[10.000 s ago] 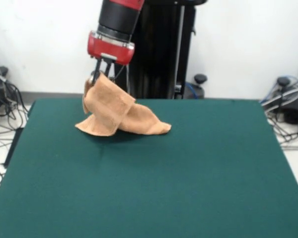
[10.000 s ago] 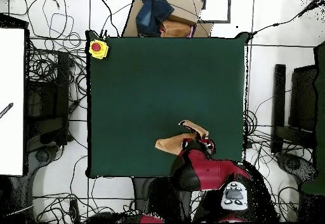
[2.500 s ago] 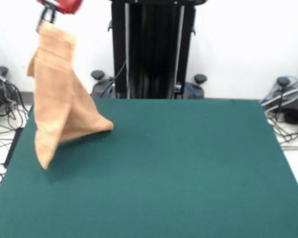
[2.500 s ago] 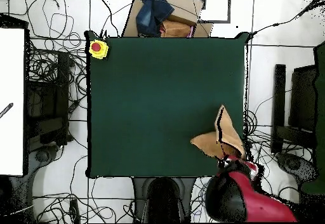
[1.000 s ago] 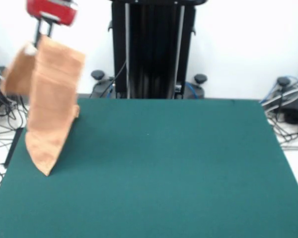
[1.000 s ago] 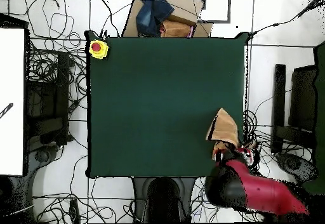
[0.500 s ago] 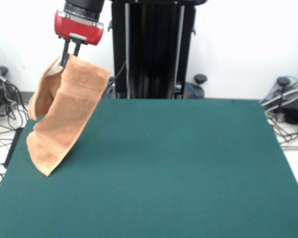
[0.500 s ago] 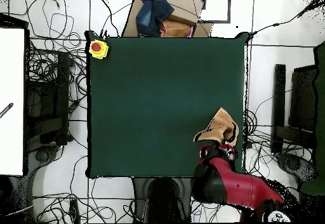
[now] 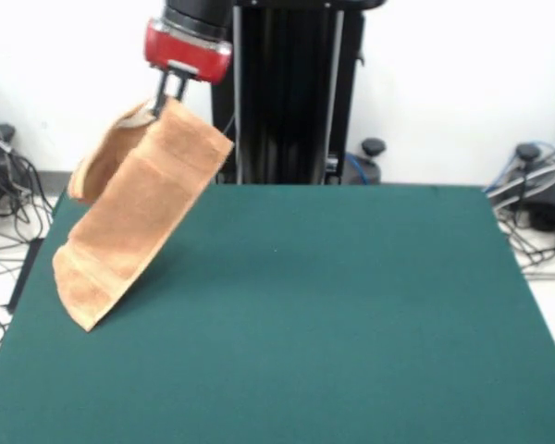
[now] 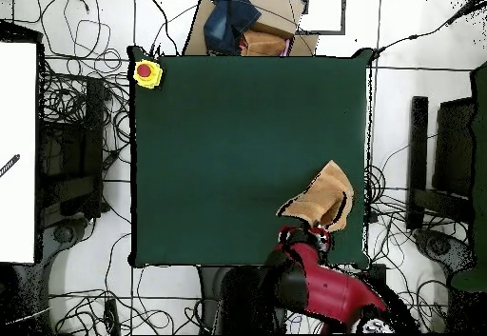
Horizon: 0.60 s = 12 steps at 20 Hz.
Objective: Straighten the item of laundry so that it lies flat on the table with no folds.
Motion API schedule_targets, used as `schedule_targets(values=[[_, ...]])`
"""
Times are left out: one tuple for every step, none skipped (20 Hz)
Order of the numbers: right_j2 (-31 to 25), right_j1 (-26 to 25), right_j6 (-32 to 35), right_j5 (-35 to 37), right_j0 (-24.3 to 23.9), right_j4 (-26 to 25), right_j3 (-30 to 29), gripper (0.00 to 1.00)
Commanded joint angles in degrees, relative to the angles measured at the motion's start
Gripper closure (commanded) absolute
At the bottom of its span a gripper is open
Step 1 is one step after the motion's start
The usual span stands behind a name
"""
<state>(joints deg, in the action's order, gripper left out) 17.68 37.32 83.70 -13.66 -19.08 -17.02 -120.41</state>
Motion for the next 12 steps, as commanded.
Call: schedule_targets(values=[[0.97,-10.93,28.6,-14.04,8.52,17.44,-12.7,1.0],[0.39,-11.3,28.96,-14.71,8.53,18.15,-13.11,1.0],[-0.01,-11.58,29.15,-15.33,8.82,18.9,-13.47,1.0],[-0.42,-11.71,29.28,-15.63,8.77,19.28,-13.74,1.0],[-0.85,-12.01,29.52,-16.08,8.8,19.56,-14.0,1.0],[-1.1,-12.09,29.74,-16.26,8.84,19.76,-14.21,1.0],[-1.4,-11.97,29.96,-16.17,8.85,19.99,-14.44,1.0],[-1.47,-11.81,30.19,-16.02,9.2,20.33,-14.63,1.0],[-1.47,-11.69,30.53,-15.79,9.83,21.09,-14.84,1.0],[-1.46,-11.56,30.86,-15.57,10.46,21.85,-15.04,1.0],[-1.44,-11.62,31.26,-15.51,10.96,22.57,-15.06,1.0],[-1.63,-12.37,31.97,-16.02,11.36,23.33,-14.74,1.0]])
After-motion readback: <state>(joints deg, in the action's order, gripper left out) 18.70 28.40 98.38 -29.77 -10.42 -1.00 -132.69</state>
